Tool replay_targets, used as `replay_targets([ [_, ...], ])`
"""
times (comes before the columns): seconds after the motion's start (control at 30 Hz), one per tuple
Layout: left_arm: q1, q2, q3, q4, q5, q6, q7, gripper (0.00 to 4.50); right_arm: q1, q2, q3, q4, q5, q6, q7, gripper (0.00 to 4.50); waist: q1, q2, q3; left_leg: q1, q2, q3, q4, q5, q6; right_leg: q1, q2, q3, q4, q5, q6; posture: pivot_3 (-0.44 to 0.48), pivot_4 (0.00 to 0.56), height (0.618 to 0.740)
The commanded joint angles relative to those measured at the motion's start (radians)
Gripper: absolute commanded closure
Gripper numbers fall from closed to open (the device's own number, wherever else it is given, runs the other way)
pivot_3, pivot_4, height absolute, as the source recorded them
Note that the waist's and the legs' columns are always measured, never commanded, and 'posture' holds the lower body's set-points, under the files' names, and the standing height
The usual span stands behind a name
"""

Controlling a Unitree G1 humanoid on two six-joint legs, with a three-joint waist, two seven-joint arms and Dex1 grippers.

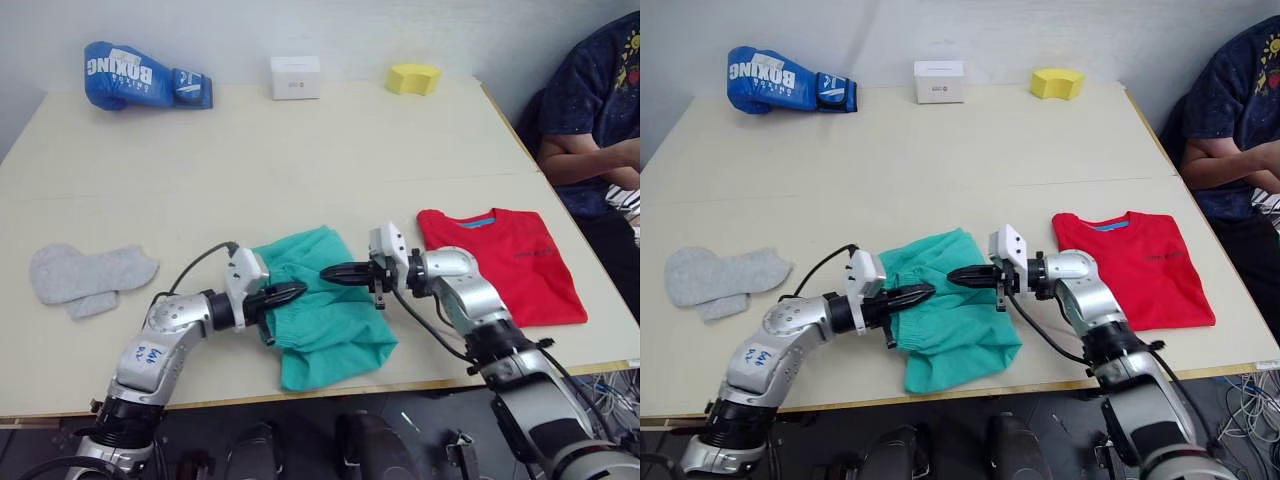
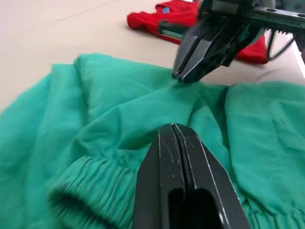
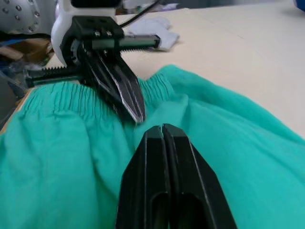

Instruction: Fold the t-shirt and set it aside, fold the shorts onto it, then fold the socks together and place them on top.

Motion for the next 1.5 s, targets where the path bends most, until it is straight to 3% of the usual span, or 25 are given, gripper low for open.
replay_targets([
  [0.03, 0.027, 0.026, -0.029, 0.011, 0.089, -0.026, 0.037, 4.5, -0.072, 0.044, -0.017, 0.174, -0.05, -0.127, 0.059, 4.45, 0.0, 0.0, 0.0, 0.0, 0.0, 0.0, 0.001, 0.0, 0.0, 0.0, 0.0, 0.0, 0.001, 0.0, 0.0, 0.0, 0.15, 0.74],
  [0.17, 0.056, 0.015, -0.011, 0.021, 0.102, -0.008, 0.078, 4.5, -0.194, 0.103, -0.029, 0.465, -0.146, -0.205, -0.006, 4.45, -0.006, 0.001, 0.0, 0.003, 0.0, 0.001, 0.006, -0.002, 0.002, 0.002, -0.002, 0.002, 0.006, 0.0, 0.0, 0.0, 0.15, 0.74],
  [0.27, 0.061, 0.015, -0.007, 0.032, 0.101, -0.045, 0.074, 4.5, -0.278, 0.12, -0.061, 0.629, -0.203, -0.271, -0.135, 4.45, -0.009, 0.001, 0.001, 0.003, 0.0, 0.001, 0.007, -0.002, 0.002, 0.002, -0.002, 0.002, 0.008, 0.002, -0.002, 0.0, 0.15, 0.74],
  [0.4, 0.046, 0.018, -0.007, 0.062, 0.103, -0.093, 0.056, 4.5, -0.335, 0.127, -0.121, 0.719, -0.235, -0.327, -0.294, 4.45, -0.015, 0.002, 0.001, 0.004, 0.0, 0.001, 0.007, 0.0, 0.0, 0.001, -0.003, 0.002, 0.01, 0.003, -0.003, 0.0, 0.15, 0.74],
  [0.5, 0.029, 0.015, 0.008, 0.075, 0.078, -0.135, 0.022, 4.5, -0.334, 0.113, -0.187, 0.705, -0.198, -0.338, -0.236, 4.45, -0.019, 0.002, 0.001, 0.004, 0.0, 0.001, 0.007, 0.0, 0.0, 0.001, -0.003, 0.002, 0.011, 0.003, -0.003, 0.0, 0.15, 0.74],
  [0.6, 0.0, -0.015, 0.05, 0.056, 0.002, -0.128, 0.003, 4.5, -0.29, 0.097, -0.242, 0.618, -0.137, -0.306, -0.088, 4.45, -0.021, 0.004, 0.002, 0.003, 0.0, 0.001, 0.007, 0.0, 0.0, 0.001, -0.003, 0.002, 0.01, 0.003, -0.003, 0.0, 0.15, 0.74],
  [0.73, -0.044, -0.041, 0.098, 0.038, -0.065, -0.089, 0.003, 4.5, -0.13, 0.068, -0.227, 0.34, -0.094, -0.217, 0.021, 4.45, -0.016, 0.004, 0.002, 0.002, 0.0, 0.0, 0.007, 0.0, 0.001, 0.001, -0.003, 0.001, 0.009, 0.003, -0.002, 0.0, 0.15, 0.74],
  [0.87, -0.06, -0.045, 0.096, 0.051, -0.061, -0.077, 0.008, 4.5, 0.068, 0.059, -0.182, 0.067, -0.103, -0.129, -0.008, 4.45, -0.015, 0.004, 0.002, 0.002, 0.0, 0.0, 0.006, -0.001, 0.0, 0.002, -0.003, 0.001, 0.008, 0.003, -0.001, 0.0, 0.15, 0.74],
  [1.03, -0.104, -0.048, 0.033, 0.13, 0.037, -0.083, 0.041, 4.5, 0.234, 0.029, -0.131, -0.134, -0.138, -0.07, -0.055, 4.45, -0.015, 0.004, 0.003, 0.002, 0.0, 0.0, 0.007, 0.0, 0.0, 0.002, -0.002, 0.001, 0.009, 0.004, -0.001, 0.0, 0.15, 0.74],
  [1.23, -0.114, -0.066, -0.005, 0.199, 0.085, -0.114, 0.032, 4.5, 0.34, 0.002, -0.159, -0.339, -0.087, 0.078, -0.157, 4.45, -0.008, 0.004, 0.003, 0.003, 0.0, 0.0, 0.007, 0.0, 0.0, 0.001, -0.002, 0.002, 0.009, 0.004, -0.001, 0.0, 0.15, 0.74],
  [1.3, -0.109, -0.067, -0.01, 0.211, 0.093, -0.125, 0.029, 4.5, 0.361, -0.004, -0.169, -0.388, -0.077, 0.101, -0.182, 4.45, -0.012, 0.007, 0.004, 0.002, -0.006, -0.018, 0.001, 0.002, 0.004, 0.015, -0.007, -0.015, 0.002, 0.004, 0.0, 0.0, 0.15, 0.74],
  [1.43, -0.112, -0.068, -0.017, 0.226, 0.106, -0.14, 0.026, 4.5, 0.385, -0.028, -0.191, -0.476, -0.059, 0.2, -0.244, 4.45, -0.002, 0.015, 0.009, -0.005, -0.037, -0.088, -0.017, 0.027, 0.01, 0.046, -0.035, -0.089, -0.013, 0.0, 0.003, 0.0, 0.15, 0.74],
  [1.5, -0.112, -0.063, -0.021, 0.226, 0.113, -0.147, 0.021, 4.5, 0.396, -0.062, -0.207, -0.538, -0.02, 0.299, -0.257, 4.45, 0.021, 0.021, 0.015, -0.011, -0.048, -0.11, -0.021, 0.039, 0.009, 0.049, -0.045, -0.109, -0.013, -0.002, 0.006, 0.0, 0.15, 0.74],
])
